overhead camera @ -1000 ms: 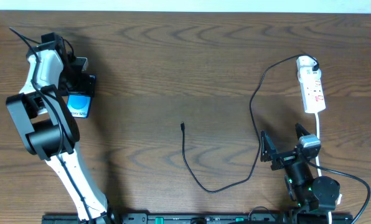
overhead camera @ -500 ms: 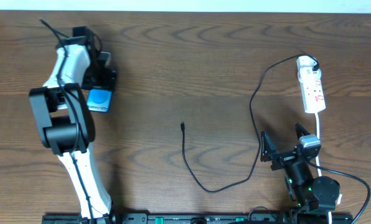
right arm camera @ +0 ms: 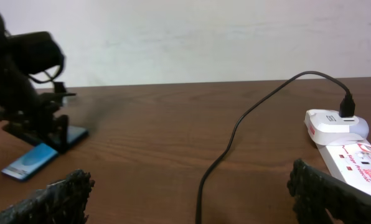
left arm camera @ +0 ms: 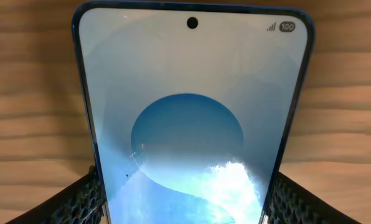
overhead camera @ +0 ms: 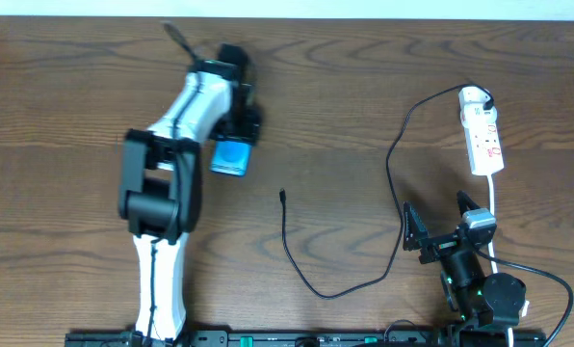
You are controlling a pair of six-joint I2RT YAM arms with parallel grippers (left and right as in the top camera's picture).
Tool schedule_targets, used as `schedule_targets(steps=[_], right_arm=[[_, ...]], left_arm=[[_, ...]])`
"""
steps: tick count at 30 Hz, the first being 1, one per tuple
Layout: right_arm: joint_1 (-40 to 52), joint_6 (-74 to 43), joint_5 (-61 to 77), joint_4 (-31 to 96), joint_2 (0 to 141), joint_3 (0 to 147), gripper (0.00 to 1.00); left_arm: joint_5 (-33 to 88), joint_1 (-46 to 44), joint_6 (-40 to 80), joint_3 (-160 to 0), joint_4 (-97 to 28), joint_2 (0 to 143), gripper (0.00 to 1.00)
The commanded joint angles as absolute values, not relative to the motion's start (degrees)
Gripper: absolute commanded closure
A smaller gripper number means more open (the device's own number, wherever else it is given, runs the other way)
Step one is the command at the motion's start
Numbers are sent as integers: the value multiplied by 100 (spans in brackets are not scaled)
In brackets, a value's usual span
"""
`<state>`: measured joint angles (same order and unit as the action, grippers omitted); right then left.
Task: Plug charger to phone and switch on socket
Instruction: 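Carry the phone right toward the cable end with the left gripper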
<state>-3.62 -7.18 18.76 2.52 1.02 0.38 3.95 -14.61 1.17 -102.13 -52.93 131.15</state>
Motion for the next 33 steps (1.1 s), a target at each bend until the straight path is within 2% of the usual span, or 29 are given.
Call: schedule_targets(steps=[1, 14, 22, 29, 31, 33], right_arm=[[-331, -766, 1942, 281, 93, 32, 1], [-331, -766, 1942, 281, 93, 32, 1], [-331, -766, 1944, 281, 93, 32, 1], [-331, -766, 1942, 281, 93, 32, 1], [-331, -766, 1944, 281, 93, 32, 1], [-331, -766, 1944, 281, 93, 32, 1]], left_arm=[[668, -2025, 1079, -10108, -5223, 13104, 34], [659, -3138, 2862, -10108, -4781, 13104, 35], [449, -3245, 3844, -10108, -4641, 13104, 35], [451, -3245, 3933, -10108, -4663, 13104, 34], [451, -3245, 3933, -10108, -4703, 13104, 31], [451, -3245, 3931, -10108, -4746, 13104, 19]])
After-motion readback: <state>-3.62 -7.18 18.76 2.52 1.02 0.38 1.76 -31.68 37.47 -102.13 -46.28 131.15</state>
